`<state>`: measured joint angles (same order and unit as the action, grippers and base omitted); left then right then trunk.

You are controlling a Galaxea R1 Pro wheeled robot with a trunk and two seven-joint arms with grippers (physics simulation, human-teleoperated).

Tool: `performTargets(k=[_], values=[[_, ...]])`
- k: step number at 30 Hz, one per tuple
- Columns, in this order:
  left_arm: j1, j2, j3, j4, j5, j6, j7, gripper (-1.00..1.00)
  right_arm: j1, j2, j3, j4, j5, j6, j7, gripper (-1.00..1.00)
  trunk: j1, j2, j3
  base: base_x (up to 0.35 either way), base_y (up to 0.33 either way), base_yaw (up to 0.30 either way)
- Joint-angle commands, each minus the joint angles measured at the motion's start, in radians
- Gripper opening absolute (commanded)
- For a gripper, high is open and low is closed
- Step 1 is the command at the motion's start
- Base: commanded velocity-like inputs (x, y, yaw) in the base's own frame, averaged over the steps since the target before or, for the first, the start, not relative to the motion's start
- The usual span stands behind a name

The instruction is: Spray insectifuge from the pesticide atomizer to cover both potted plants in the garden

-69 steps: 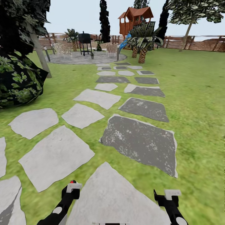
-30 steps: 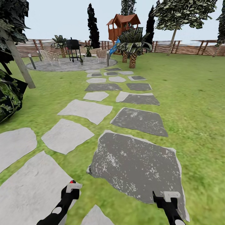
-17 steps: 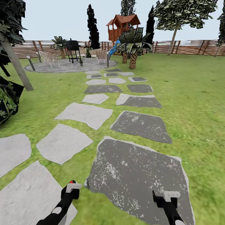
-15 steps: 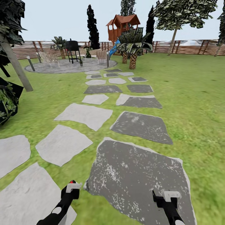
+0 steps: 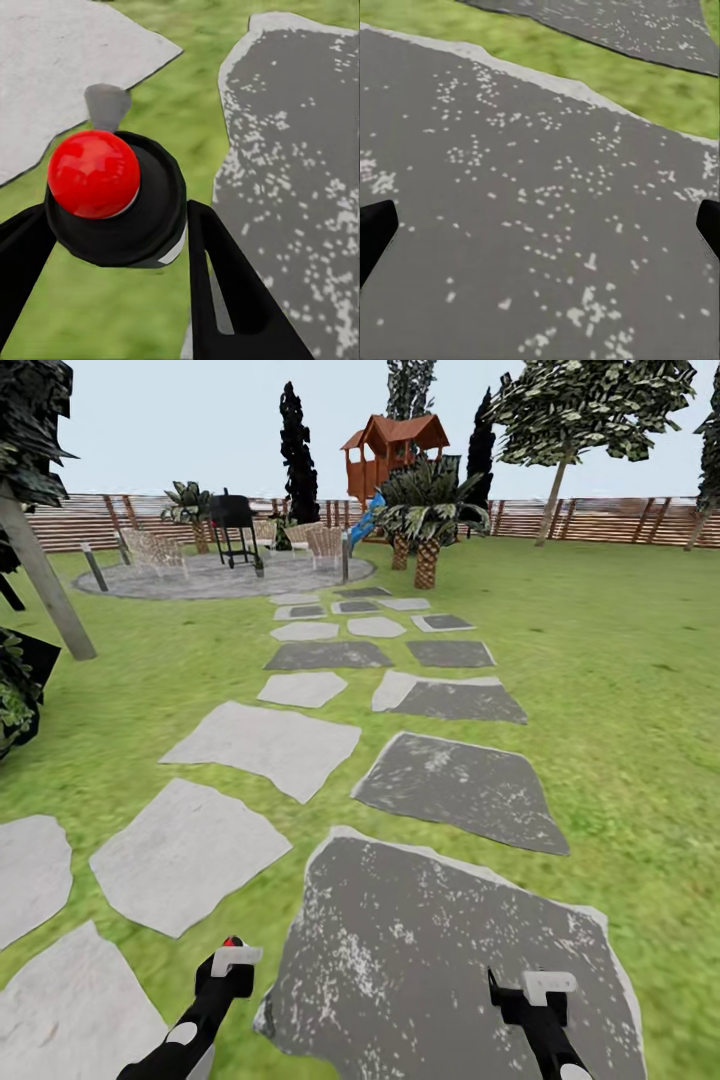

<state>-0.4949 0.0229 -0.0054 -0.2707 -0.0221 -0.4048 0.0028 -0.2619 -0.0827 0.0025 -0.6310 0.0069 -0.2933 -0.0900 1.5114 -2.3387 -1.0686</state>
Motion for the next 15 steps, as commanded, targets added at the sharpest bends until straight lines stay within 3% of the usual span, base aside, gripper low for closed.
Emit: performTargets(k=[1,15], values=[[-0.001,0.000,-0.001,0.001,-0.002,-0.003,0.000,-1.00,0.000,0.000,0.001,0.001,0.001,-0.003,-0.003,1.00,0.000,0.000,-0.001,0.339,0.000,0.000],[-0.001,0.000,0.001,0.002,-0.002,-0.003,0.000,-1.00,0.000,0.000,0.002,0.011,0.001,-0.003,-0.004,1.00,0.000,0.000,0.000,0.339,0.000,0.000]])
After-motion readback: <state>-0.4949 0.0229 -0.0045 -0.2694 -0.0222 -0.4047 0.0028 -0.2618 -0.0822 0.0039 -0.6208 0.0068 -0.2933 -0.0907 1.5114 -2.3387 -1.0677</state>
